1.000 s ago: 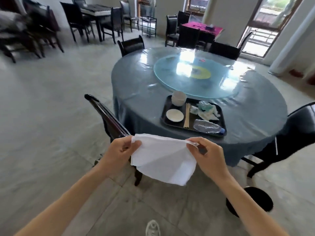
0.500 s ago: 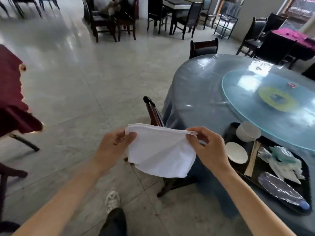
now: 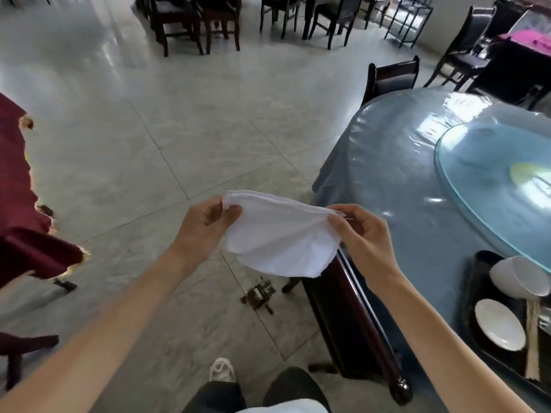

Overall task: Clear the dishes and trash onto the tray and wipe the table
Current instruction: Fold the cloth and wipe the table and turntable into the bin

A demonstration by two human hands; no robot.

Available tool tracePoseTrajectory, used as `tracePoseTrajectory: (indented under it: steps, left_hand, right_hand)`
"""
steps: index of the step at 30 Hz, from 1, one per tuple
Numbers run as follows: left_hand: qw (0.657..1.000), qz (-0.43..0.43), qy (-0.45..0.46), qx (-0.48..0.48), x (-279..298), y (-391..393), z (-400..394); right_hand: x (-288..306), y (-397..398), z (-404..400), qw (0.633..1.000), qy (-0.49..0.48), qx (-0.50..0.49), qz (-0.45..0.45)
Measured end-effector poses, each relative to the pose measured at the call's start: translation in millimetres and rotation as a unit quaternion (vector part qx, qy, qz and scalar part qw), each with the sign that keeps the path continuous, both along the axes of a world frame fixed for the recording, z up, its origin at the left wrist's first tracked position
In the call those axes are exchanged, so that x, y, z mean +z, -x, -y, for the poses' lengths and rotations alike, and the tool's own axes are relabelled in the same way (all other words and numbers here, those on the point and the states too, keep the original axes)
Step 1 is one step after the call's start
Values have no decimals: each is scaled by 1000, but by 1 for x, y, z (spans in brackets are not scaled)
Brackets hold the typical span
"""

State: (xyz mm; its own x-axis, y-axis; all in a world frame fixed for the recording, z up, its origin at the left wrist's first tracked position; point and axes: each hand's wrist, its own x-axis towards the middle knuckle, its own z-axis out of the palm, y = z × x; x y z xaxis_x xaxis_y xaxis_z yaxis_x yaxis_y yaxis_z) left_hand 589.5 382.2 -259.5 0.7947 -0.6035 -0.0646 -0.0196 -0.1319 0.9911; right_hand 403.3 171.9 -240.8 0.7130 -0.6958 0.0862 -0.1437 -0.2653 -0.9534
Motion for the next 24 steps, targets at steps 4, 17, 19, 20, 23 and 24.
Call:
tracePoseTrajectory:
  steps: [4,17,19,20,23,24]
  left_hand:
    - [999,-6,1,-33,-9,-60,20]
    - [991,-14,1,-137,-37,-242,172]
    - [988,-8,-6,-153,-35,-273,209]
    - [986,-9,-12,-164,-35,-288,227]
    - [980,-9,-30,-198,-34,-325,280]
    - [977,-10,-35,-209,-32,-336,297]
  right_hand:
    - [-8,-44,12,999,-31,-31,-16]
    - [-49,-185,118,988,-103,-115,-21]
    - [-56,-210,143,984,-113,-135,-19]
    - [-58,-222,155,982,-118,-145,-24]
    - [-58,-250,187,976,-126,-175,-25]
    - [-56,-257,197,975,-125,-180,-28]
